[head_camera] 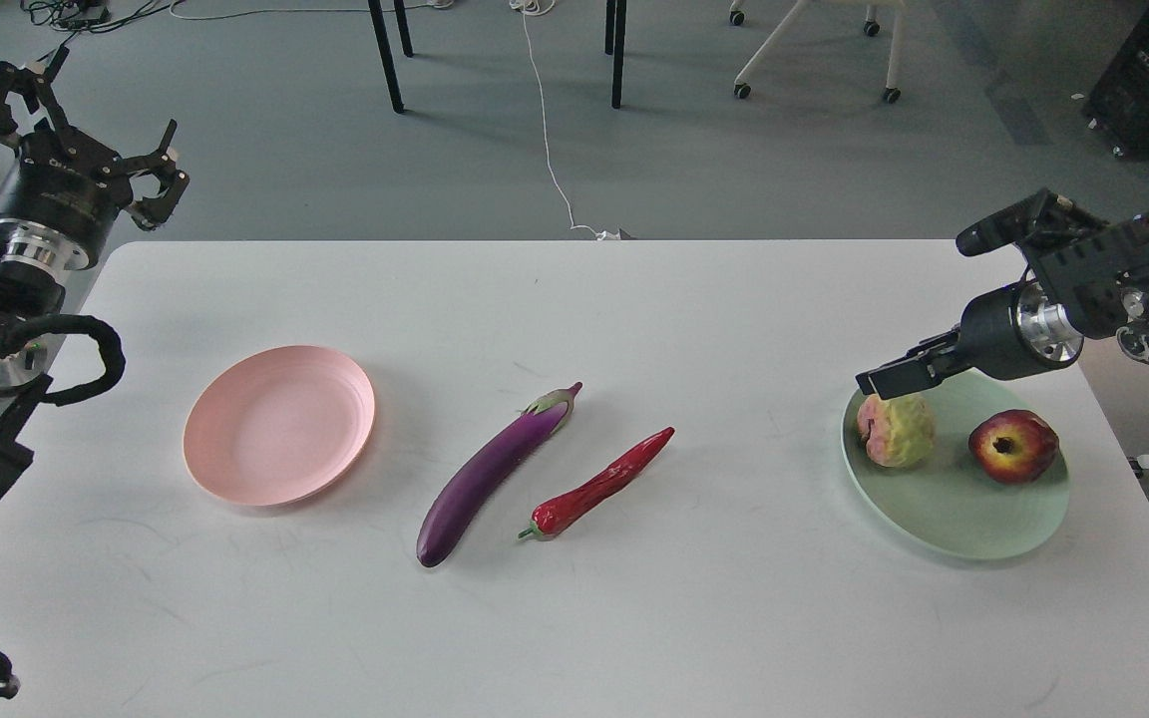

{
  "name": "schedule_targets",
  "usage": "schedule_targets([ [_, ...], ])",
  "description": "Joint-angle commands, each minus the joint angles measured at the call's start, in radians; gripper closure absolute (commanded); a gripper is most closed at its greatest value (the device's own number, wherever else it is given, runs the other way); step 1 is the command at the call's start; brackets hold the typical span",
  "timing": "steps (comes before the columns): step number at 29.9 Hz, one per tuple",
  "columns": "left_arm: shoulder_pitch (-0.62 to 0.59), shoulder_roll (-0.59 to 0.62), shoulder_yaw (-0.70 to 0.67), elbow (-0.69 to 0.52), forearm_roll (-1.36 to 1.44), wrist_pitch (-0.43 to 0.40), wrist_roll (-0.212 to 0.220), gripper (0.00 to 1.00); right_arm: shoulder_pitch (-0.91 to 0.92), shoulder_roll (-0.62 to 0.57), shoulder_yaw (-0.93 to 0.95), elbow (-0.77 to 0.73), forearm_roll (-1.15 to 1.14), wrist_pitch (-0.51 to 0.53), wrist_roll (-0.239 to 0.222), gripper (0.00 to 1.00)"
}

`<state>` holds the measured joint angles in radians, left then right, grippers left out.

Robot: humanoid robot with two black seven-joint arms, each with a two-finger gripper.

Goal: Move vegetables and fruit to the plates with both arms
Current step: 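Raise the right gripper away and move the left gripper toward the eggplant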

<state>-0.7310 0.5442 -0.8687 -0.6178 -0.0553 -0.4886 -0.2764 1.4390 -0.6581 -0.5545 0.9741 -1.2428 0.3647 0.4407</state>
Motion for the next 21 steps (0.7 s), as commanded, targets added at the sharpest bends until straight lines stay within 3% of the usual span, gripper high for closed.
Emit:
schedule_targets([
  [1, -0.037, 0.043, 0.007, -0.033, 0.096, 0.000, 0.003, 0.02, -0.080, -0.012, 0.154, -0.021, 0.051, -0.001, -0.002, 0.03],
  [8, -0.067, 0.151, 0.010, -0.253, 0.503, 0.000, 0.008, 0.02, -0.259, -0.023, 0.476, -0.049, 0.218, -0.147, 0.001, 0.03],
  [14, -0.056, 0.235, 0.155, -0.457, 0.780, 0.000, 0.008, 0.02, -0.419, 0.129, 0.703, -0.084, 0.275, -0.317, 0.001, 0.03],
  [21, -0.064, 0.238, 0.237, -0.620, 1.213, 0.000, 0.017, 0.02, -0.551, 0.199, 0.962, -0.100, 0.529, -0.340, 0.009, 0.02],
])
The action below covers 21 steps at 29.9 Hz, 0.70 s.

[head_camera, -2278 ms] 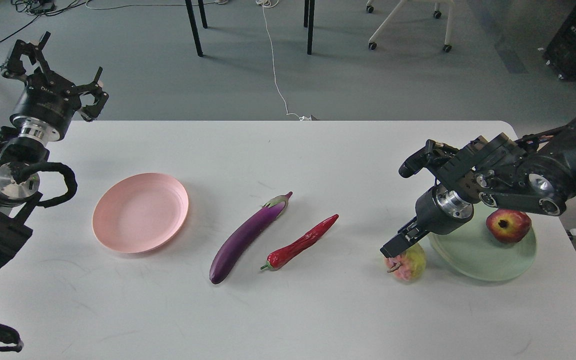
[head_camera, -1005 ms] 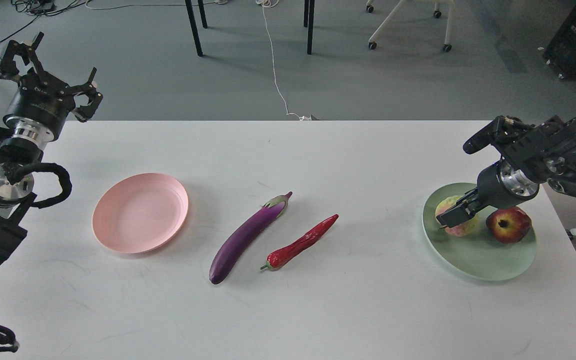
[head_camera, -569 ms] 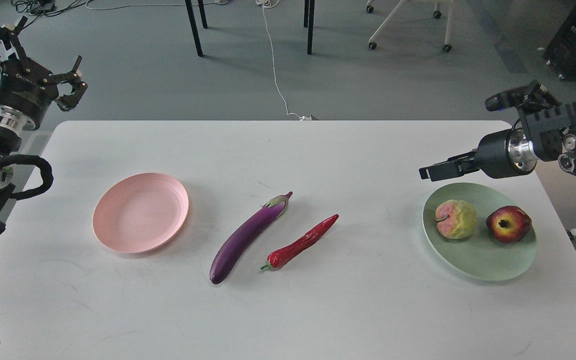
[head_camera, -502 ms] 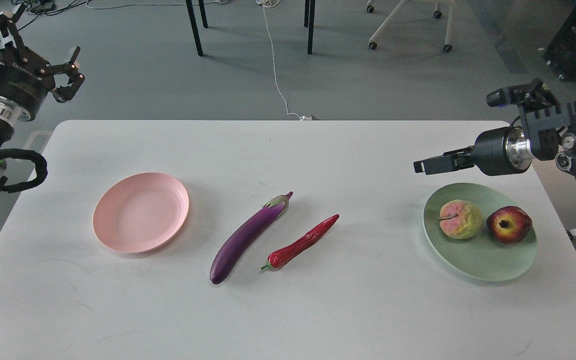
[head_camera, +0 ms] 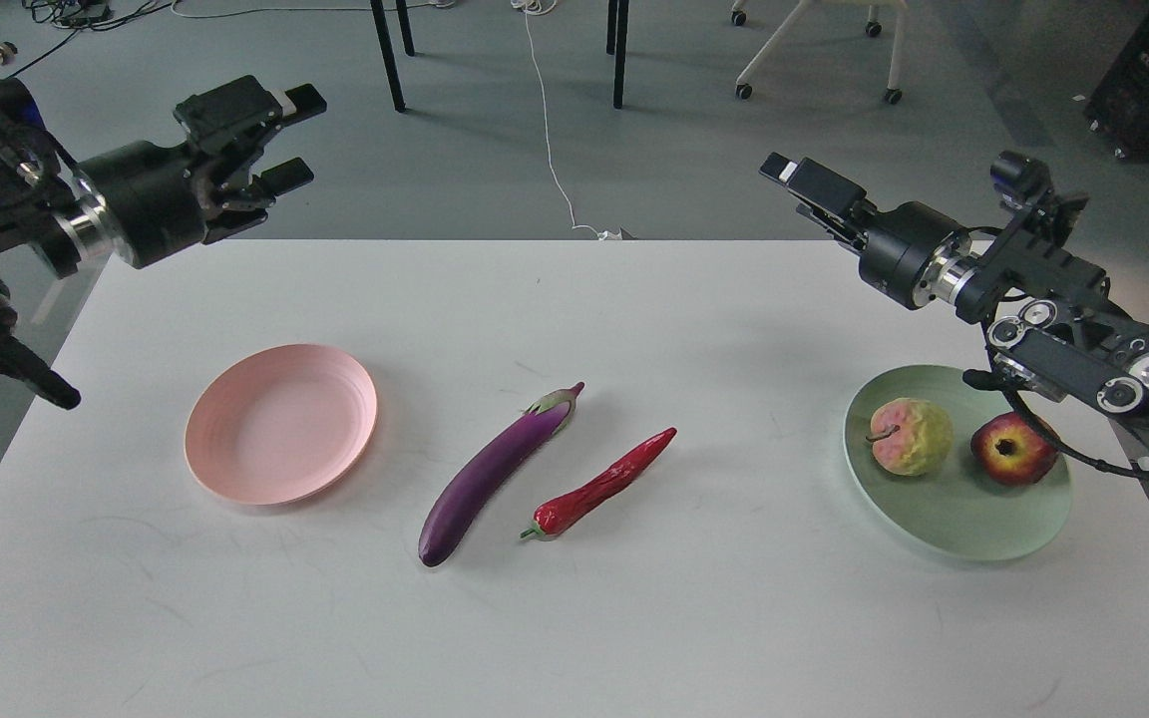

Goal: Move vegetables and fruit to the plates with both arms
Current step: 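Raise the right gripper away and move the left gripper toward the eggplant, then grasp the purple eggplant with the left gripper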

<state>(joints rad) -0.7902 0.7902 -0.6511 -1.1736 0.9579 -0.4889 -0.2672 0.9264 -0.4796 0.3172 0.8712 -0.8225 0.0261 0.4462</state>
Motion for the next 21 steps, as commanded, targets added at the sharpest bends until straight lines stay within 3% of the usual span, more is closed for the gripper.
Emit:
schedule_targets([
  [1, -0.004, -0.014, 0.022, -0.083, 0.266, 0.000, 0.014, 0.02, -0.047, 0.021, 0.115, 0.003, 0.152, -0.002, 0.003, 0.02],
  [4, 0.002, -0.070, 0.030, -0.113, 0.489, 0.000, 0.029, 0.02, -0.078, 0.012, 0.184, -0.001, 0.323, 0.011, 0.003, 0.01],
  [8, 0.000, -0.157, 0.096, -0.116, 0.777, 0.078, 0.028, 0.03, -0.121, -0.030, 0.215, -0.004, 0.552, 0.038, 0.003, 0.00],
  [10, -0.004, -0.173, 0.142, -0.124, 0.849, 0.098, 0.028, 0.03, -0.144, -0.060, 0.218, -0.008, 0.647, 0.093, 0.003, 0.00],
  [17, -0.014, -0.290, 0.217, -0.123, 1.027, 0.116, 0.036, 0.04, -0.207, -0.083, 0.252, -0.190, 0.989, 0.463, -0.004, 0.00],
  [21, -0.004, -0.342, 0.270, -0.072, 1.144, 0.119, 0.031, 0.04, -0.215, -0.080, 0.260, -0.279, 1.091, 0.463, -0.004, 0.00],
])
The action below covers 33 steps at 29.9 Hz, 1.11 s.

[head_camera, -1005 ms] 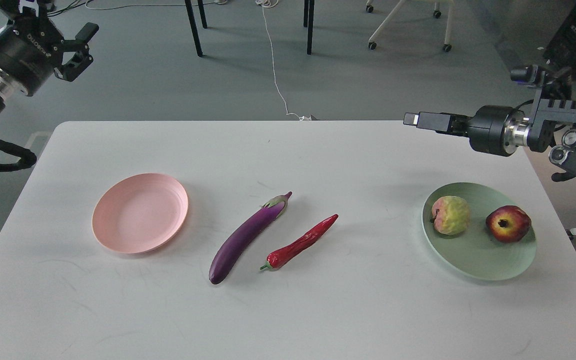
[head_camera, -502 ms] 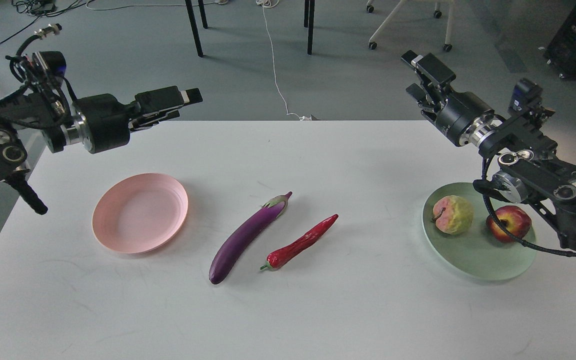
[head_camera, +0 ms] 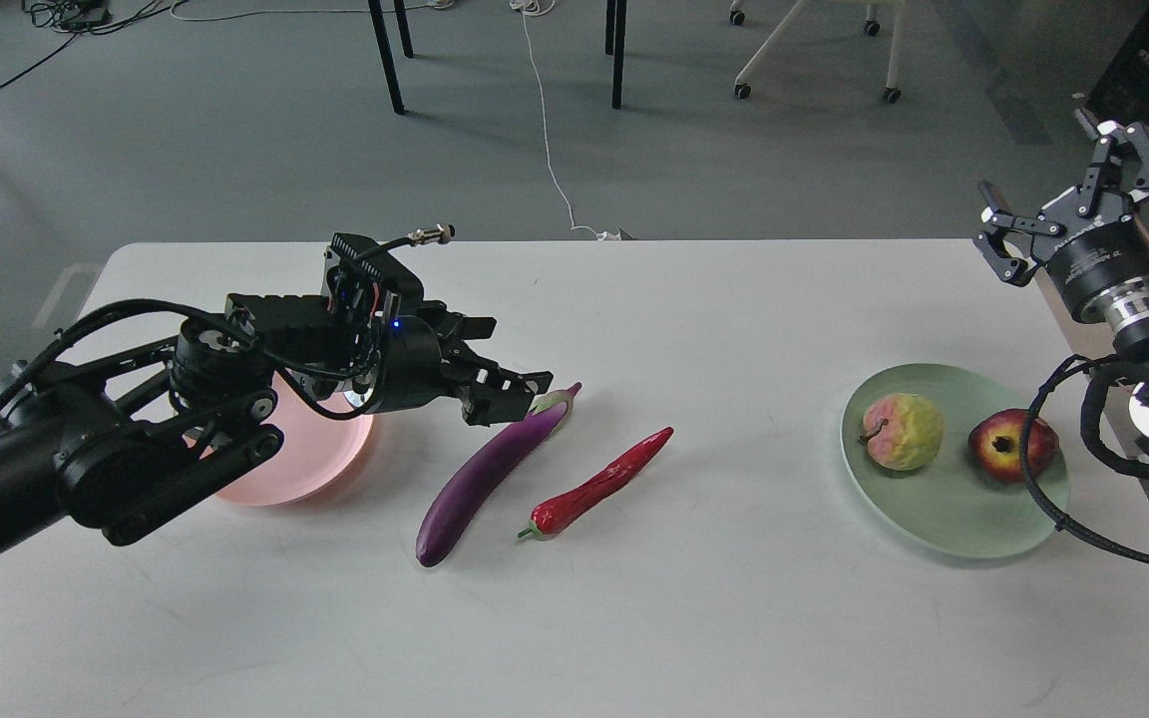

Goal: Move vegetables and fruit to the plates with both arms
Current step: 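Grasp the purple eggplant with the left gripper, then lift the eggplant onto the pink plate and release it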

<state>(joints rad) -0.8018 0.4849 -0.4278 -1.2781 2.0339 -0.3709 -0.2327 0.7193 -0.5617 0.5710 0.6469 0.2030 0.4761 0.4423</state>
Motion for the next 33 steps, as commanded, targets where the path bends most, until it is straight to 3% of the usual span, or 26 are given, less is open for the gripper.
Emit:
schedule_targets([
  [1, 0.007, -0.043, 0.073, 0.039, 0.069, 0.003, -0.004, 0.04, -0.014, 0.003, 0.006, -0.058, 0.072, 0.013, 0.000, 0.00],
  [8, 0.010, -0.054, 0.170, 0.058, 0.077, 0.035, 0.009, 0.09, -0.040, 0.029, 0.052, -0.062, 0.079, 0.013, -0.002, 0.00],
  [11, 0.009, -0.069, 0.169, 0.095, 0.080, 0.038, 0.061, 0.14, -0.037, 0.058, 0.058, -0.064, 0.079, 0.013, -0.002, 0.00],
  [16, 0.010, -0.072, 0.172, 0.103, 0.074, 0.063, 0.075, 0.34, -0.037, 0.065, 0.058, -0.065, 0.079, 0.013, -0.002, 0.00],
  [19, 0.015, -0.071, 0.172, 0.103, 0.066, 0.063, 0.076, 0.55, -0.037, 0.065, 0.058, -0.065, 0.078, 0.013, -0.002, 0.00],
  [21, 0.019, -0.069, 0.172, 0.103, 0.065, 0.063, 0.075, 0.63, -0.035, 0.065, 0.058, -0.065, 0.078, 0.013, -0.002, 0.00],
  [30, 0.050, -0.065, 0.172, 0.100, 0.068, 0.063, 0.070, 0.71, -0.038, 0.066, 0.053, -0.064, 0.076, 0.013, 0.000, 0.00],
  [33, 0.053, -0.055, 0.172, 0.089, 0.068, 0.060, 0.076, 0.87, -0.038, 0.066, 0.053, -0.065, 0.076, 0.013, 0.000, 0.00],
])
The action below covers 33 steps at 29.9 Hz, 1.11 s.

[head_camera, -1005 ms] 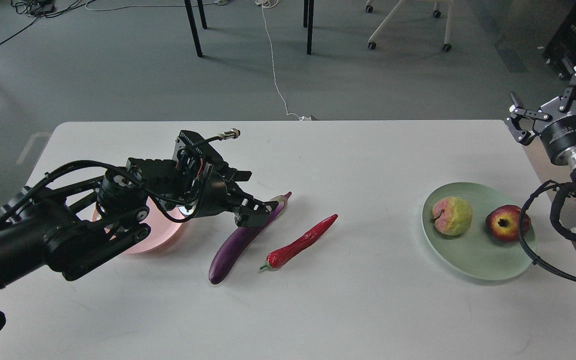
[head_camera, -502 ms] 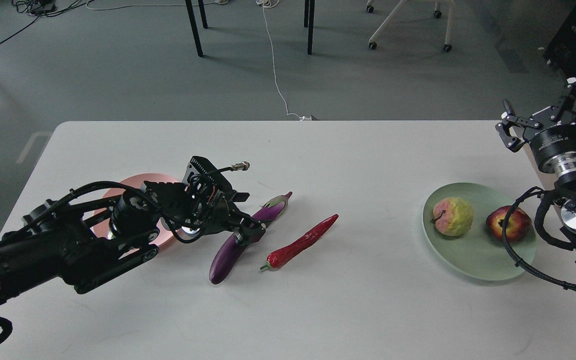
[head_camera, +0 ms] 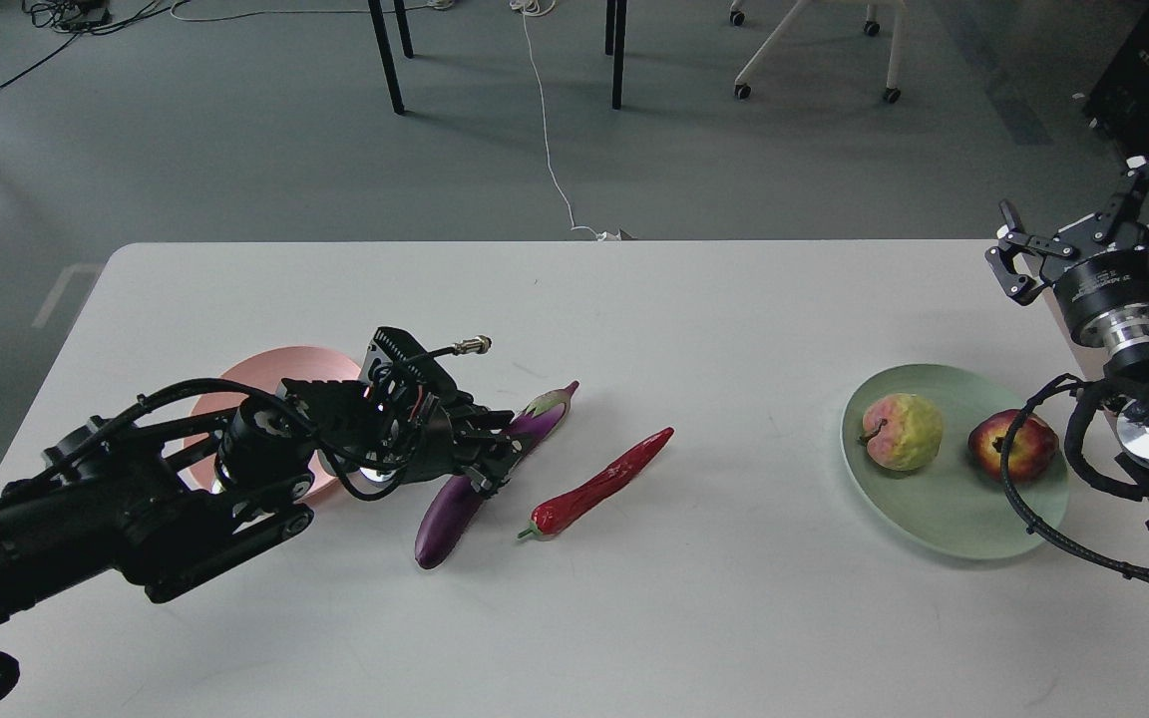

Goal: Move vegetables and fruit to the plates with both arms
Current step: 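Lift the eggplant onto the pink plate and release it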

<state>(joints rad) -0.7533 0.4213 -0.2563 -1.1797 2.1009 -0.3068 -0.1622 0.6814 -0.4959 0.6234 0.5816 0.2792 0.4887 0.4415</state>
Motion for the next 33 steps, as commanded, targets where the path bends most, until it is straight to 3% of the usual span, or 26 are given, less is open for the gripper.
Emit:
schedule_targets([
  [1, 0.005, 0.014, -0.001, -0.012, 0.001, -0.005, 0.007, 0.93, 0.000, 0.000, 0.001, 0.000, 0.000, 0.000, 0.000, 0.00],
  [10, -0.006, 0.140, -0.021, -0.150, -0.105, -0.003, 0.015, 0.95, 0.003, -0.001, -0.002, -0.002, -0.002, 0.000, 0.000, 0.00],
  [15, -0.006, 0.298, -0.081, -0.224, -0.140, 0.001, 0.004, 0.95, 0.010, -0.001, -0.002, 0.000, -0.002, 0.000, 0.000, 0.00],
  [21, 0.002, 0.484, -0.089, -0.213, -0.241, 0.002, 0.000, 0.93, 0.007, -0.001, -0.004, 0.000, -0.005, 0.000, 0.000, 0.00],
  [26, 0.014, 0.499, -0.081, -0.095, -0.268, 0.020, 0.009, 0.90, 0.004, 0.000, -0.010, 0.000, -0.006, 0.000, 0.002, 0.00],
  [28, 0.037, 0.487, -0.083, -0.063, -0.271, 0.034, 0.012, 0.83, 0.006, 0.000, -0.010, 0.001, -0.008, 0.000, 0.002, 0.00],
  [31, 0.049, 0.455, -0.084, -0.057, -0.272, 0.054, 0.015, 0.49, 0.009, -0.001, -0.010, 0.004, -0.008, 0.000, 0.002, 0.00],
  [33, 0.051, 0.448, -0.084, -0.055, -0.272, 0.061, 0.013, 0.36, 0.010, -0.001, -0.010, 0.003, -0.008, 0.000, 0.002, 0.00],
])
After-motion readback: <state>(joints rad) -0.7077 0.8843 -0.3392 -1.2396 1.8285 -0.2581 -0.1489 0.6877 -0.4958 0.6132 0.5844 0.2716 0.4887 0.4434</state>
